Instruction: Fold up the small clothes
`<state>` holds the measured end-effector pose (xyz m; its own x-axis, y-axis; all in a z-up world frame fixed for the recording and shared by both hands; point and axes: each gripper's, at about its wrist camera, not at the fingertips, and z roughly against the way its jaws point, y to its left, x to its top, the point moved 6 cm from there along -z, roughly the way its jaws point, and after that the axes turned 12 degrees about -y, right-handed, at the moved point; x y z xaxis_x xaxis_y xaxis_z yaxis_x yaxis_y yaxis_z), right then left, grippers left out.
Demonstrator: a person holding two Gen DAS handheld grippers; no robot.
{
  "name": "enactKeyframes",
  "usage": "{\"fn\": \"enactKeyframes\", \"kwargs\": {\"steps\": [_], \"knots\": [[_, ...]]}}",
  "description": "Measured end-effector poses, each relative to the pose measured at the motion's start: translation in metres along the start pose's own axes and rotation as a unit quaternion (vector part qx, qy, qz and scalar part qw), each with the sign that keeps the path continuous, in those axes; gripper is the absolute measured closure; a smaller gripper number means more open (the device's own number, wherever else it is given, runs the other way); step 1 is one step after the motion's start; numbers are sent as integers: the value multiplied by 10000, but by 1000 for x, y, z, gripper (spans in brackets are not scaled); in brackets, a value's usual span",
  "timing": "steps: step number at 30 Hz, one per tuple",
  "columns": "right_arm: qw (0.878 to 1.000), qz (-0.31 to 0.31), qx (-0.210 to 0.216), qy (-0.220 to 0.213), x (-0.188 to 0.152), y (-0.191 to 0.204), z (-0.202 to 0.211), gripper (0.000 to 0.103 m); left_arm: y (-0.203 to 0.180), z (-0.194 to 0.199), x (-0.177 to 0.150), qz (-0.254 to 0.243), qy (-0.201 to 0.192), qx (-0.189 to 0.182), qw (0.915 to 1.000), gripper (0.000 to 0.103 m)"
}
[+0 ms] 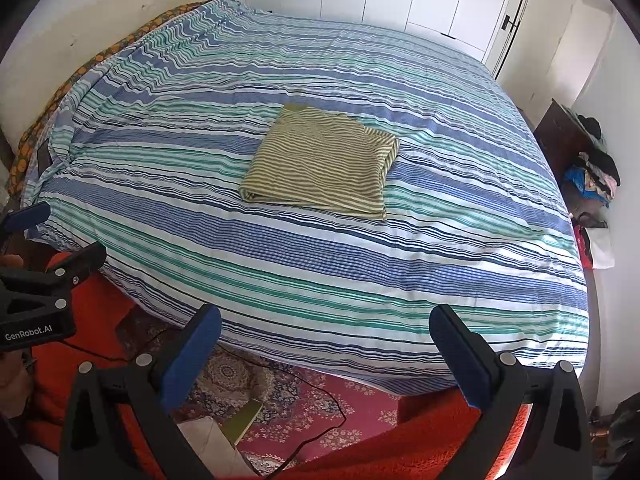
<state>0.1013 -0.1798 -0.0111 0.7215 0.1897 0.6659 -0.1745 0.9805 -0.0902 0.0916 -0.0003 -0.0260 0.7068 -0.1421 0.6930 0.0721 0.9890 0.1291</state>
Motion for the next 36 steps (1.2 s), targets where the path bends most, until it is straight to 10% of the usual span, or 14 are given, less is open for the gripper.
{"fn": "enactKeyframes", "kwargs": {"steps": [36], "knots": [[9999, -92, -54, 2, 2, -6, -2, 0, -7, -4, 5, -76, 13, -56, 10000, 1]]}}
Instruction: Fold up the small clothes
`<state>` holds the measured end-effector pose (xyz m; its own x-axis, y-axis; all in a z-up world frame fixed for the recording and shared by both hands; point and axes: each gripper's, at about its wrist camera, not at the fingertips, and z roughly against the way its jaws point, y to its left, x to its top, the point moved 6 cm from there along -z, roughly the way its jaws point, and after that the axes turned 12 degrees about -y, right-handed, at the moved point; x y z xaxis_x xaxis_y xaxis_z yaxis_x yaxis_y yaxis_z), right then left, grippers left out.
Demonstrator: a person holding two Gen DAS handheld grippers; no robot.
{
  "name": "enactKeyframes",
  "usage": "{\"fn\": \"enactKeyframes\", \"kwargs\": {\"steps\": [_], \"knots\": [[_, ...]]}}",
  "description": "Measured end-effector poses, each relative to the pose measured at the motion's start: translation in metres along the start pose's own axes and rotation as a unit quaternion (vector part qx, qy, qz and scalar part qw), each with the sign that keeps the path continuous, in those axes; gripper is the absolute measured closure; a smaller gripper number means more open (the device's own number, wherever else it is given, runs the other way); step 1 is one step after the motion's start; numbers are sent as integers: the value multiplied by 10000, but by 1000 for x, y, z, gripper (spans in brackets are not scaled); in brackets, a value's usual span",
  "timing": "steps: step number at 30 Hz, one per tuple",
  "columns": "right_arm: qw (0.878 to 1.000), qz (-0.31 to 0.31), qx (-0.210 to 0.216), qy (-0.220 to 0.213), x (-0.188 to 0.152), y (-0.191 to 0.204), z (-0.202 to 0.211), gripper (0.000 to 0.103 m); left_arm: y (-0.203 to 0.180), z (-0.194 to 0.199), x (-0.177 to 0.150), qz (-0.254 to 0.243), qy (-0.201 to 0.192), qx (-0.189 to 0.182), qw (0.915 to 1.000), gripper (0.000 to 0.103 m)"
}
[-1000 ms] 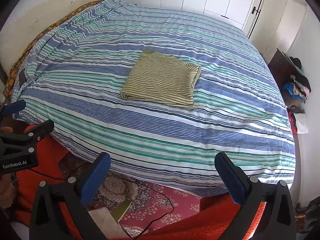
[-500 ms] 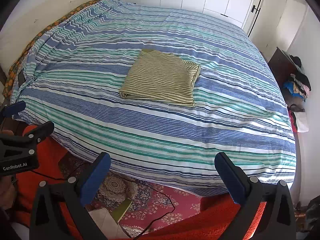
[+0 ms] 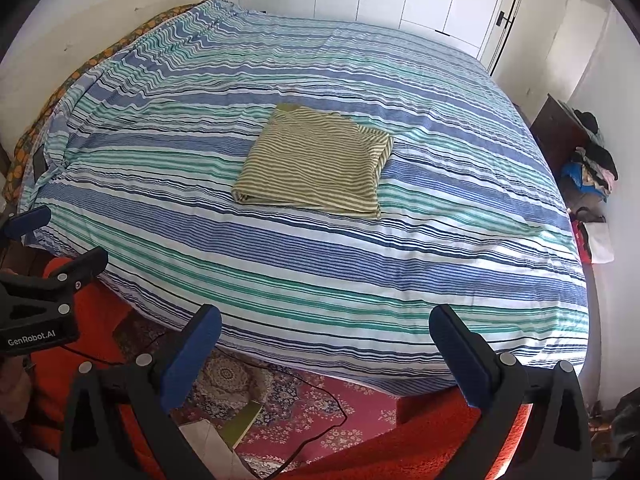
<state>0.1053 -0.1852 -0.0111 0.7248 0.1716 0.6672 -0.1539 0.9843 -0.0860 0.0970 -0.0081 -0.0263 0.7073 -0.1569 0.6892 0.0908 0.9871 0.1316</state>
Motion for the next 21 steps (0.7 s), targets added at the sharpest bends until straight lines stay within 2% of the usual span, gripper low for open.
{"fn": "enactKeyframes", "kwargs": {"steps": [21], "knots": [[10000, -25, 69, 59, -3, 4, -6, 0, 3, -5, 1, 39, -7, 38, 10000, 1]]}}
